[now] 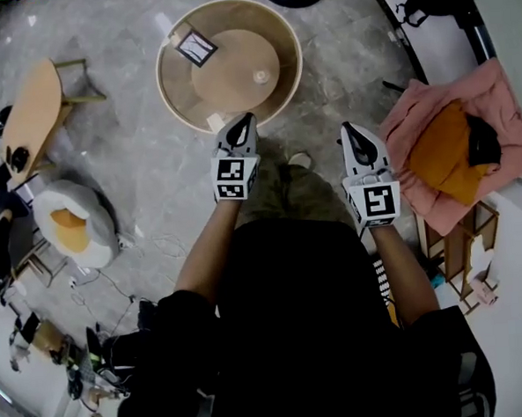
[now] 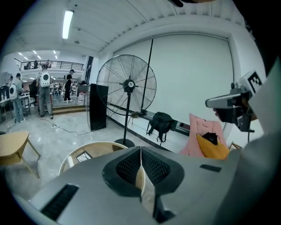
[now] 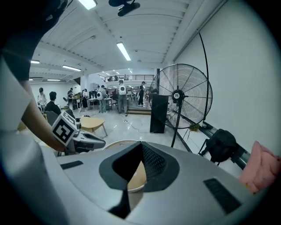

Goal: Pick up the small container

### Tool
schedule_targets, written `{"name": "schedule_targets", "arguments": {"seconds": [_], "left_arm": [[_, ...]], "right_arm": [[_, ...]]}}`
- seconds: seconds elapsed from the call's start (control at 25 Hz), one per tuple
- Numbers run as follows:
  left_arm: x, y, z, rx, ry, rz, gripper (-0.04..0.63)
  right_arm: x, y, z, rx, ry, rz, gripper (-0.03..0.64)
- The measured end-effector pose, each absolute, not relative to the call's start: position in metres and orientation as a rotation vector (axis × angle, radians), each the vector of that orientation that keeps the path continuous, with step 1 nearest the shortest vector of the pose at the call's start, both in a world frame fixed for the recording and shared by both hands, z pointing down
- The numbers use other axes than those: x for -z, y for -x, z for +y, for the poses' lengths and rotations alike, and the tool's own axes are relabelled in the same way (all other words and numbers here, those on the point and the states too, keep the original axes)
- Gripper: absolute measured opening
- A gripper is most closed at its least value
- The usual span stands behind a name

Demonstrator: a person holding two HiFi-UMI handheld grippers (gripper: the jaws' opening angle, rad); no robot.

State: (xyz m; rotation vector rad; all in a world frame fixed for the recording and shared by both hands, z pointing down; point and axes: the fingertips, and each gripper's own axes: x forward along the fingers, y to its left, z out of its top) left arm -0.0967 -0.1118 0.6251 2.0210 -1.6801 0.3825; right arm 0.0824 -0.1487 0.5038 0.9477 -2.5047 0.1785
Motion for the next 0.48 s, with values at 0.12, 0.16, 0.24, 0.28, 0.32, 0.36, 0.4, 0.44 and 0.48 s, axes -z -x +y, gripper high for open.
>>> {"name": "schedule_targets", "arguments": {"seconds": [0.12,0.16,0.24,0.28,0.32,0.36,0.4,0.44,0.48], "left_arm": [[-0.658,0.114,-0.127,-0.422,-2.033,-1.64,0.02],[-0.668,0.119,-0.13,-0.431,-2.027,-1.636,0.02],[-0.682,0.128,-0.13,-0.435,-2.001,-1.641,0.02],[-0.686,0.131,-0.129,-0.437,-1.993,-1.649,0.02],[-0.689,0.135,-0.128,-0.44,-1.987,-1.661,0.02],[-0.691,0.14,-0.127,-0.443,-1.982,-1.675,0.02],[-0.692,0.144,-0.125,-0.444,-1.974,-1.69,0.021],[-0.692,0.148,-0.123,-0.443,-1.965,-1.708,0.02],[-0.691,0.151,-0.12,-0.441,-1.958,-1.728,0.021]], "right_arm": [[-0.512,-0.063,-0.158,-0.207,-0.956,-2.485,0.021],[-0.517,-0.06,-0.159,-0.216,-0.956,-2.472,0.021],[-0.526,-0.059,-0.157,-0.244,-0.967,-2.453,0.021],[-0.53,-0.059,-0.155,-0.263,-0.973,-2.45,0.021],[-0.533,-0.058,-0.151,-0.28,-0.973,-2.449,0.021],[-0.536,-0.056,-0.148,-0.29,-0.963,-2.449,0.021],[-0.539,-0.054,-0.144,-0.294,-0.946,-2.452,0.021],[-0.541,-0.052,-0.14,-0.295,-0.926,-2.458,0.021],[-0.542,-0.051,-0.137,-0.292,-0.908,-2.47,0.021]]}}
